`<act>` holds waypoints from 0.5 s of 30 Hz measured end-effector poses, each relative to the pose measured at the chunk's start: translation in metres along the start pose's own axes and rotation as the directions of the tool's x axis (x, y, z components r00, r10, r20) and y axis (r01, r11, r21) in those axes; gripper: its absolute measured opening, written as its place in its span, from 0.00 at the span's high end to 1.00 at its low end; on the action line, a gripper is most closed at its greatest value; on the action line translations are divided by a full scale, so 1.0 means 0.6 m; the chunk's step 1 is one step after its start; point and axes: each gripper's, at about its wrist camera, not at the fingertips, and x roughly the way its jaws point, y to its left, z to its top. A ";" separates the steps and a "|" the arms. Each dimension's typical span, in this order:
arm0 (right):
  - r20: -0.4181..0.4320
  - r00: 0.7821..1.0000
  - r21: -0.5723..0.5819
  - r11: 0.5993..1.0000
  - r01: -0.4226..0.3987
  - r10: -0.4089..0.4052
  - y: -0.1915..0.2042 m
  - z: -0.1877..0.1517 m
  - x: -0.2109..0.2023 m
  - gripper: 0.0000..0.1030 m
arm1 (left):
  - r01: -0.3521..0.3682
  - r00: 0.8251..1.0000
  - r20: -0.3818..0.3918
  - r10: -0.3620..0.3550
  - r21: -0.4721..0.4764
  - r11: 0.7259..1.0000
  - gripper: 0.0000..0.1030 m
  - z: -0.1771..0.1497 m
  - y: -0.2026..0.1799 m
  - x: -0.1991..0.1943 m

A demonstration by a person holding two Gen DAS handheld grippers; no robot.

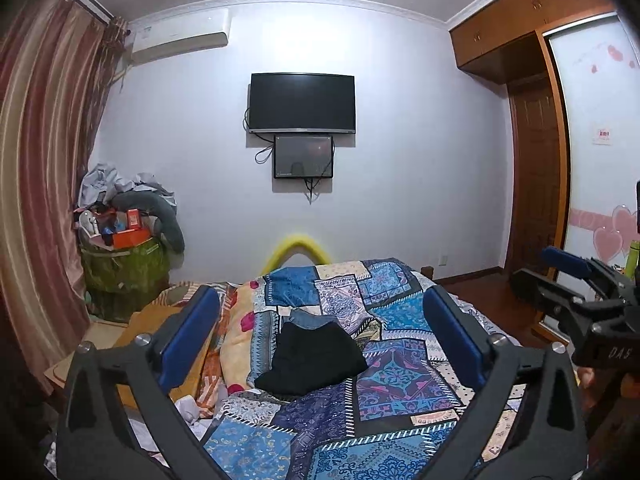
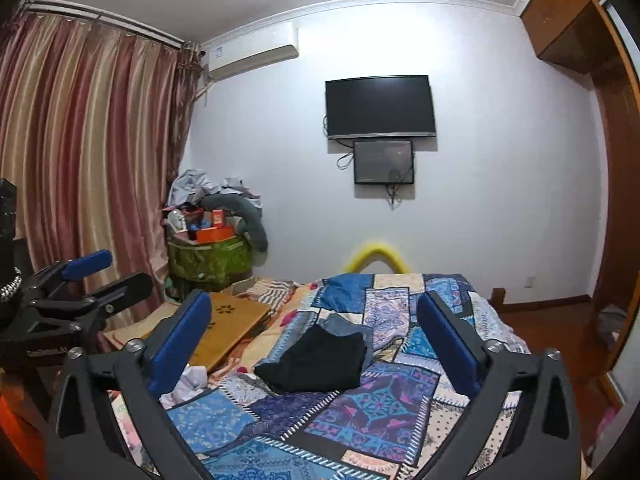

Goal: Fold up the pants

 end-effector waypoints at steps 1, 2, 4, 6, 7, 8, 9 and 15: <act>-0.004 1.000 0.007 1.000 -0.002 0.002 -0.002 0.000 0.001 0.00 | 0.001 1.000 -0.001 -0.001 -0.002 1.000 0.00 0.001 -0.001 0.001; -0.006 1.000 0.011 1.000 -0.003 0.003 -0.003 -0.003 -0.001 0.00 | -0.001 1.000 -0.003 0.001 -0.004 1.000 0.00 0.001 -0.002 -0.002; -0.008 1.000 0.017 1.000 -0.002 0.002 -0.004 -0.002 -0.003 0.00 | -0.008 1.000 -0.002 0.008 0.000 1.000 0.00 0.000 -0.003 -0.003; -0.006 1.000 0.015 1.000 -0.001 0.001 -0.004 -0.004 -0.006 0.00 | -0.013 1.000 0.000 0.013 0.000 1.000 0.00 -0.002 -0.008 -0.005; -0.002 1.000 0.013 1.000 0.000 0.000 -0.005 -0.002 -0.006 0.00 | -0.016 1.000 0.002 0.016 -0.002 1.000 0.00 -0.003 -0.008 -0.005; -0.002 1.000 0.012 1.000 0.001 -0.001 -0.003 -0.005 -0.009 0.00 | -0.019 1.000 0.001 0.019 -0.004 1.000 0.00 -0.004 -0.008 -0.004; -0.001 1.000 0.011 1.000 0.003 -0.003 -0.002 -0.004 -0.010 0.00 | -0.018 1.000 0.000 0.018 -0.005 1.000 0.00 -0.005 -0.009 -0.003; -0.003 1.000 0.024 1.000 -0.003 0.004 -0.005 -0.010 -0.019 0.00 | -0.016 1.000 -0.001 0.016 -0.005 1.000 0.00 -0.011 -0.011 -0.003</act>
